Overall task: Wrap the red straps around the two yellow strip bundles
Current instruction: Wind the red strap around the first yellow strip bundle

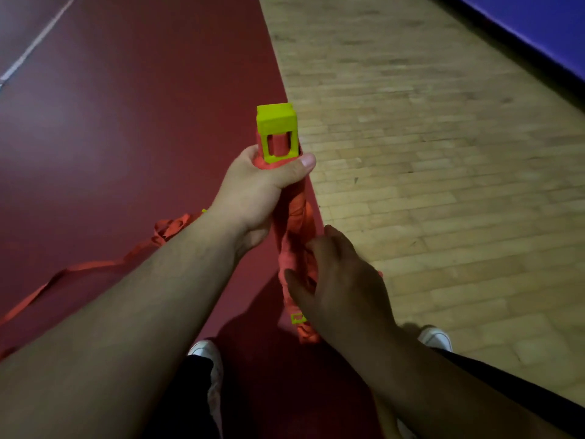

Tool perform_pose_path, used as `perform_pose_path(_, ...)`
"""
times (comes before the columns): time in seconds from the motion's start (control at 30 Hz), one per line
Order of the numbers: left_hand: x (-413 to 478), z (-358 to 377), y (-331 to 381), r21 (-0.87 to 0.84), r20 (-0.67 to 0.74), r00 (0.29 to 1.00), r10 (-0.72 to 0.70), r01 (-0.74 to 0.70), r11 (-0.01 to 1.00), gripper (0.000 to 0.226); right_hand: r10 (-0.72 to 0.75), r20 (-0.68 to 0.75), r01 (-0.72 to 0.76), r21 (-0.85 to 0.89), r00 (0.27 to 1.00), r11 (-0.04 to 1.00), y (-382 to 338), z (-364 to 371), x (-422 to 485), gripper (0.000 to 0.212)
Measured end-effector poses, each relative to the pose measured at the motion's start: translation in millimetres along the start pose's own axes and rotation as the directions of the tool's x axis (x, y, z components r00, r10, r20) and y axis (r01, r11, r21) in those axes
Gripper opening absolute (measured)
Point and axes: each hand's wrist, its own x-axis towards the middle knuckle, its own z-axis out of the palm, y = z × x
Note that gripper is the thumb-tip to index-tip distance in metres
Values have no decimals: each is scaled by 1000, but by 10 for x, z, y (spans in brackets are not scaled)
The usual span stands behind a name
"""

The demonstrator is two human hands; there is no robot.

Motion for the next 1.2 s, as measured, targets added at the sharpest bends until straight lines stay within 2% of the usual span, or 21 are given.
perform_pose_path(0.1, -26, 79, -2, -38, -197, 980, 16, -24, 999, 29, 47, 44, -50, 59, 998, 997, 15, -22, 16, 43)
perform_pose_path(0.23, -90, 174, -17, -165, -315, 948, -39, -14, 986, 32, 43, 26, -45, 56, 999, 997, 11, 22, 0, 39)
perform_pose_path(0.3, -97, 197, 3, -240, -355, 931, -90, 2, 971, 46, 35, -39, -34, 23, 999, 999, 25, 86, -7, 36)
perform_pose_path(0.37, -59, 178, 14, -306, -346, 928, -139, 29, 952, 60, 74, -83, -71, 34, 994, 997, 59, 96, 18, 37)
perform_pose_path(0.5, -52, 190, 36, -327, -271, 942, -199, 104, 939, 61, 154, -38, -151, 67, 987, 986, 186, 95, 52, 44)
perform_pose_path(0.57, -108, 258, 64, -322, -236, 946, -222, 140, 936, 52, 195, 16, -196, 38, 981, 980, 209, 125, 41, 52)
perform_pose_path(0.63, -158, 319, 68, -308, -211, 947, -240, 169, 936, 29, 238, 30, -237, -25, 971, 971, 215, 150, 33, 59)
perform_pose_path(0.67, -181, 344, 68, -280, -219, 946, -237, 172, 944, 18, 248, 12, -247, -47, 969, 968, 232, 160, 38, 59)
perform_pose_path(0.73, -239, 362, 80, -234, -238, 946, -218, 162, 959, 18, 245, -35, -247, -62, 969, 967, 277, 168, 65, 49)
perform_pose_path(0.8, -274, 358, 122, -189, -161, 966, -204, 173, 967, 17, 255, -65, -257, -19, 965, 966, 316, 149, 112, 37)
perform_pose_path(0.9, -320, 283, 191, -43, 120, 984, -128, 134, 990, 13, 318, -30, -312, 138, 948, 940, 374, 52, 187, 34)
perform_pose_path(0.97, -301, 154, 195, 67, 302, 953, -38, 19, 998, 39, 317, 77, -324, 335, 945, 885, 403, -84, 223, 34)
perform_pose_path(1.0, -267, 75, 164, 106, 383, 924, -1, -43, 993, 53, 271, 144, -306, 407, 952, 861, 409, -149, 231, 37)
perform_pose_path(1.07, -238, -37, 65, 95, 520, 854, 3, -61, 994, 72, 128, 267, -238, 435, 955, 868, 399, -231, 210, 42)
perform_pose_path(1.13, -261, -98, -15, 42, 579, 815, -34, 12, 999, 73, 43, 373, -222, 450, 927, 865, 349, -238, 165, 42)
perform_pose_path(1.2, -295, -94, -48, 40, 531, 847, -15, -7, 999, 55, 30, 421, -244, 464, 906, 852, 322, -233, 143, 40)
